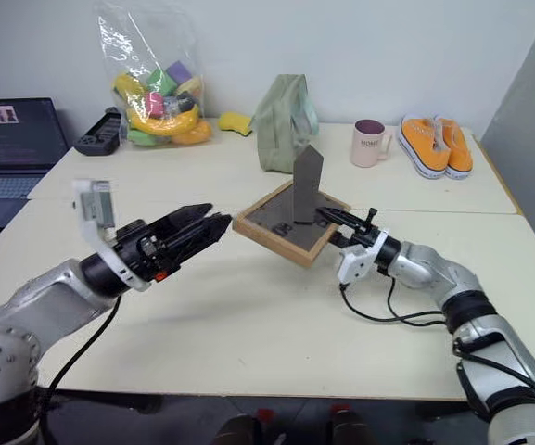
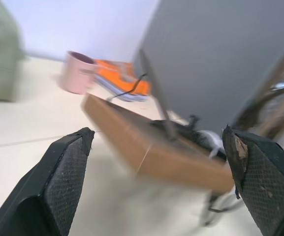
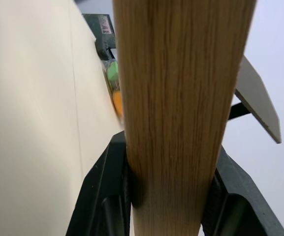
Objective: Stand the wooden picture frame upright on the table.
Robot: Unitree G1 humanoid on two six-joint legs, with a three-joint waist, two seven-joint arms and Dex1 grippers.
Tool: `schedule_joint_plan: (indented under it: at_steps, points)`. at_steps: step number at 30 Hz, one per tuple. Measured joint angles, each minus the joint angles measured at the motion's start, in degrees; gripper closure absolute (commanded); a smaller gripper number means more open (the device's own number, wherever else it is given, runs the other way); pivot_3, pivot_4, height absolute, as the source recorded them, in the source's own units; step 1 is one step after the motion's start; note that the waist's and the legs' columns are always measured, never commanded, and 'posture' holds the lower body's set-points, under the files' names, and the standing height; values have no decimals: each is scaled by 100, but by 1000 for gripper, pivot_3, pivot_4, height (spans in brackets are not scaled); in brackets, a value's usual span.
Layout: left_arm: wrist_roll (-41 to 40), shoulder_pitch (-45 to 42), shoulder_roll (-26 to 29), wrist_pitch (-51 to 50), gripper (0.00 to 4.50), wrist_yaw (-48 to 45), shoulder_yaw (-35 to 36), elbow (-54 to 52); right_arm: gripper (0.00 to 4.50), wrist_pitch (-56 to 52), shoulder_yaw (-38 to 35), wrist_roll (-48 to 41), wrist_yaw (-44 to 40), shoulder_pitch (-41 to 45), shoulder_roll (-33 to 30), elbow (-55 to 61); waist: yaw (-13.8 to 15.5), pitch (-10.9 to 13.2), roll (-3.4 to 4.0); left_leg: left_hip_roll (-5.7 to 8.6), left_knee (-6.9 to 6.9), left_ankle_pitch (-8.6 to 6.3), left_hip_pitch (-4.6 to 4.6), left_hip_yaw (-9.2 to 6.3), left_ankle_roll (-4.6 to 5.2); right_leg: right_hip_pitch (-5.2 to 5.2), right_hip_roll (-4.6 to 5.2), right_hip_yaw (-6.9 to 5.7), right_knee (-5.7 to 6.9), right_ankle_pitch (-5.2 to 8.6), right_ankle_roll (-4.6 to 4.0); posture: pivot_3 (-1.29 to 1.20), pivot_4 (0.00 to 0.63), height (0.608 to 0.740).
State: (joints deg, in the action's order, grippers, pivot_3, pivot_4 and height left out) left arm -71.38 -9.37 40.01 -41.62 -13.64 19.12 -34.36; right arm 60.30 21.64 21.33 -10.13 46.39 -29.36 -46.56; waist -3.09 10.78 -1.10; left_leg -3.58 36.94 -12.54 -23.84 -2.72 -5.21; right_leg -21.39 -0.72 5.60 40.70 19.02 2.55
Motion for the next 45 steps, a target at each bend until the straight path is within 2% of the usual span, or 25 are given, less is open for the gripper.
schedule_joint_plan:
  at_steps: [3, 4, 6, 10, 13, 17, 22, 32, 45]
  points:
    - [655, 708, -133, 374, 52, 26, 218, -518, 3011, -644, -45, -1609, -1587, -64, 476, 51, -16, 0, 0, -4, -2, -1, 0, -5, 1, 5, 0, -6, -2, 0, 0, 0, 150, 740]
    - [943, 1125, -199, 509, 52, 49, 305, -873, 3011, -1277, -189, -2361, -2274, -127, 768, 183, -34, 0, -1, -10, -4, -2, 5, -4, 2, 8, 0, -5, -6, 0, 0, 0, 150, 740]
    - [1406, 1587, -206, 674, 52, 50, 323, -1396, 3011, -2375, -394, -3311, -3186, -205, 1002, 357, -12, 2, 1, -8, -5, -2, 3, -9, 1, 6, 0, -11, 2, 0, -1, 0, 150, 740]
    - [1858, 2131, -394, 884, 52, 80, 366, -1858, 3011, -4451, -693, -4560, -4368, -326, 1149, 1243, 85, 3, 3, -5, -3, -2, 3, -9, 2, 6, -1, -10, 1, 1, -2, 0, 150, 740]
    - [2005, 2246, -452, 959, 52, 66, 365, -1867, 3011, -5687, -755, -5077, -4812, -379, 1201, 1823, 103, 3, 3, -6, -4, -3, 4, -10, 2, 4, -6, -11, 0, 4, -5, 0, 150, 740]
    - [2117, 2421, -481, 984, 52, 34, 406, -1859, 3011, -6533, -938, -5270, -5001, -645, 1377, 1989, 109, 3, 3, -7, -6, -3, 1, -6, 3, -1, -9, -6, -5, 4, -5, 0, 150, 740]
    - [2187, 2722, -481, 1024, 52, -67, 715, -1849, 3011, -7008, -1016, -5227, -5137, -1014, 1521, 1900, 101, 3, 3, -9, -9, -4, 1, -3, 3, -4, -11, -4, -6, 7, -9, 0, 150, 740]
    - [2192, 2903, -455, 1075, 52, -203, 839, -1843, 3011, -6835, -1440, -4957, -5493, -948, 1858, 1026, 90, 2, 1, -11, -12, -4, 4, -3, 3, -1, -14, -5, -13, 8, -8, 0, 150, 740]
    - [2087, 2496, -251, 921, 52, -152, 828, -1709, 3011, -7121, -1591, -4693, -5565, -938, 1899, 1190, 77, 2, 1, -11, -15, -4, 3, -4, 2, 0, -15, -7, -17, 8, -8, 0, 150, 740]
